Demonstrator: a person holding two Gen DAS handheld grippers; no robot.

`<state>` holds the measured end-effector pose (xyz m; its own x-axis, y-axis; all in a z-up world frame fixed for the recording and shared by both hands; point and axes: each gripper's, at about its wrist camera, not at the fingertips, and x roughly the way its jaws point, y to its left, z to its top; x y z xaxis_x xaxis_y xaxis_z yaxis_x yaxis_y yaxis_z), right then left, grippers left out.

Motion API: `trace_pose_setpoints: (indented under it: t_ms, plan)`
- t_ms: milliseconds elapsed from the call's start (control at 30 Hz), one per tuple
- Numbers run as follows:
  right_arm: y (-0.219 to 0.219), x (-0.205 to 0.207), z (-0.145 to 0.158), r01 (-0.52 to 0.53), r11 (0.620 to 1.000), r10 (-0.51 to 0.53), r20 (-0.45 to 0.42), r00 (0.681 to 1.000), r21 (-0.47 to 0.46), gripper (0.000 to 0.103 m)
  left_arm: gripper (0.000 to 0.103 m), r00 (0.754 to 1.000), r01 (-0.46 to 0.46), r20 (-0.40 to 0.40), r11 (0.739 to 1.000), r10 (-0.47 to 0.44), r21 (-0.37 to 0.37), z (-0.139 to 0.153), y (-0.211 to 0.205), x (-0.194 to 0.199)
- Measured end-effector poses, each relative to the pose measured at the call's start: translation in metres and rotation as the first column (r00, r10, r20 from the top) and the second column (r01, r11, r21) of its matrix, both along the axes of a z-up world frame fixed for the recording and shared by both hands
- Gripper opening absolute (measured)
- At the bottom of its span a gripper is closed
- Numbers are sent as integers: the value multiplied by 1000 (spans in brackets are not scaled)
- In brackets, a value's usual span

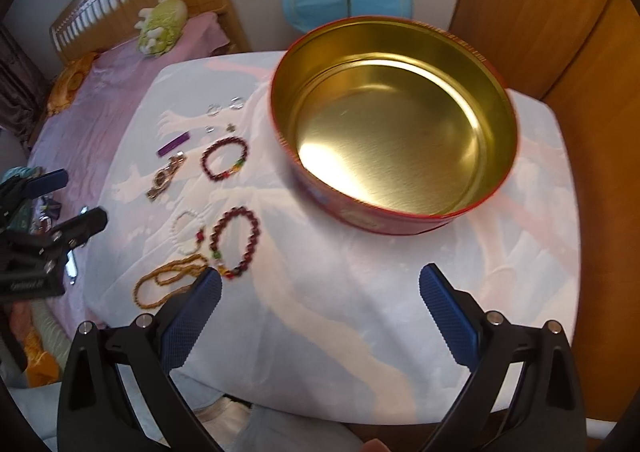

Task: Organize jewelry
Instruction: 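Move both tools toward the gold watch and the red bead bracelet, then grasp the gold watch with the left tool while the right grasps the red bead bracelet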

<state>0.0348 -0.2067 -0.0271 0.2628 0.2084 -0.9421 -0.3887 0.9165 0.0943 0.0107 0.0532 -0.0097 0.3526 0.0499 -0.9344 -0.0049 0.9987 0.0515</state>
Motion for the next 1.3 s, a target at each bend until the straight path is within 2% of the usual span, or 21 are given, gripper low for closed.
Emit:
trace_pose_setpoints:
  t_ms: [100,167,267,433,500,533,567,633,733,833,1000,1067,1100,1133,1167,1200,1300]
  plan:
    - [9,-3,-10,-41,997,43,-29,999,63,99,97,1000,-15,-4,999,15,52,-16,15,1]
    - [15,-3,-20,-56,997,58,-33,998,57,99,97,1000,-13,-9,998,14,61,-29,25,3]
    - [25,-6,-35,-61,998,62,-36,997,32,99,97,1000,29,-1,999,-29,15,-49,35,12]
    - [39,-6,-62,-47,999,48,-92,995,21,99,97,999,51,-1,999,-51,-8,-81,46,28]
    - [50,-5,-73,-58,998,57,-65,996,-4,99,97,999,45,0,999,-45,-16,-91,50,34]
    - [52,-5,-79,-56,998,55,-72,996,-23,96,97,999,43,-3,999,-43,-12,-97,52,37]
    - [54,-4,-85,-48,998,46,-68,997,-36,87,97,999,47,-4,999,-47,-6,-101,53,40]
    - [57,0,-96,-31,998,27,-80,996,-50,78,97,998,68,4,998,-68,-5,-106,54,43]
    - [60,4,-112,-8,997,1,-102,995,-72,78,97,993,116,27,993,-116,-7,-108,52,44]
    - [63,6,-114,4,997,-10,-84,996,-72,78,97,986,164,38,986,-164,10,-112,50,46]
    - [73,9,-118,16,995,-21,-55,998,-94,77,97,982,185,25,982,-186,21,-126,52,51]
    - [77,7,-118,6,995,-10,-36,999,-100,74,90,978,205,28,978,-205,26,-129,51,49]
    - [81,5,-118,-4,993,2,-19,1000,-118,68,78,975,216,46,976,-216,3,-127,53,45]
    - [86,4,-117,-16,990,17,7,1000,-138,46,59,972,234,54,971,-231,-58,-125,54,43]
    - [89,0,-115,-43,991,46,23,999,-125,9,43,971,230,71,972,-226,-50,-122,55,41]
    - [93,-3,-114,-69,990,72,21,997,-122,11,32,971,233,73,971,-229,-50,-121,56,40]
    - [98,-4,-114,-83,986,87,20,996,-146,11,32,978,204,56,976,-199,-77,-119,59,42]
